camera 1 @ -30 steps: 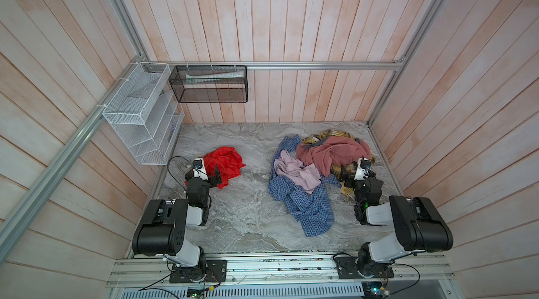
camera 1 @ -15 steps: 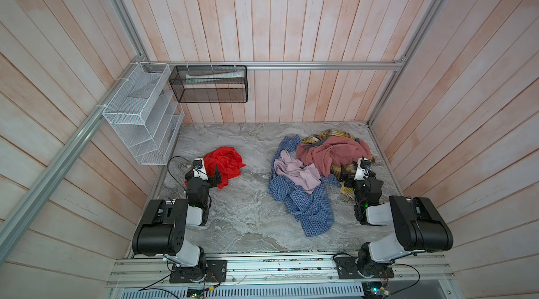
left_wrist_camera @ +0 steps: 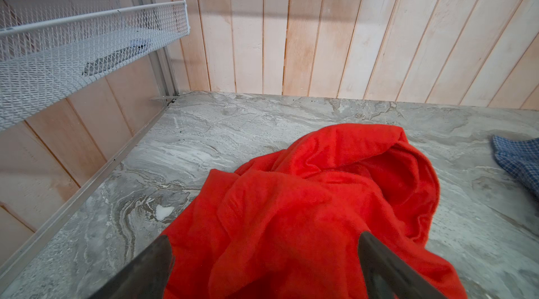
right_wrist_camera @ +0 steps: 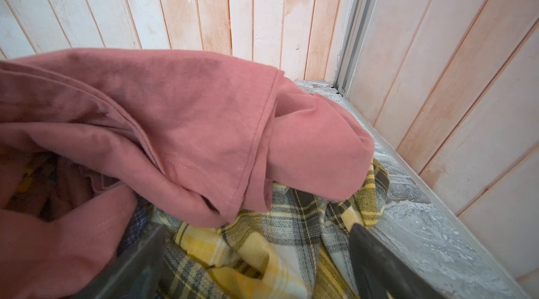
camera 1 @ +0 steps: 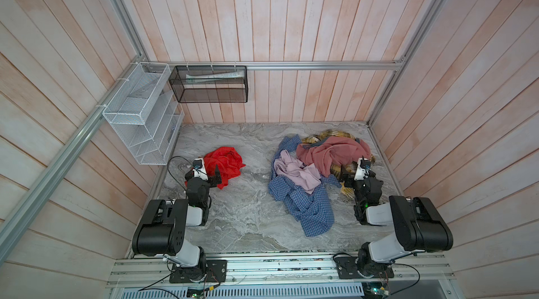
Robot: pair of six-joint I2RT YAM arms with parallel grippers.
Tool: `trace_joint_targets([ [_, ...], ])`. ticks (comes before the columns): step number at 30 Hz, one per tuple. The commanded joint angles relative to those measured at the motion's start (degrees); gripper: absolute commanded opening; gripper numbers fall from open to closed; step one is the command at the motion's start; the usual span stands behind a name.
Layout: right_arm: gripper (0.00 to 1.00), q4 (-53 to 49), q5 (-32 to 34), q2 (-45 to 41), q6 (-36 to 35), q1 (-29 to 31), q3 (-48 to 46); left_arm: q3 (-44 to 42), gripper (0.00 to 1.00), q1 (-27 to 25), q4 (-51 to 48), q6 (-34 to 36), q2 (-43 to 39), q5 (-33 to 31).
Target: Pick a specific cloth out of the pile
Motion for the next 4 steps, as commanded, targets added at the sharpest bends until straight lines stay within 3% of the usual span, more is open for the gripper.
trace_joint_targets([
  [1, 0.98, -0.3, -0.4, -0.8, 0.1, -0.3, 0.8, 1.2, 1.0, 0.3, 0.0, -0.5, -0.2, 1.2],
  [4, 0.98, -0.4, -0.4, -0.7, 0.1, -0.3, 0.8, 1.0, 1.0, 0.2, 0.3, -0.3, -0.3, 1.1],
])
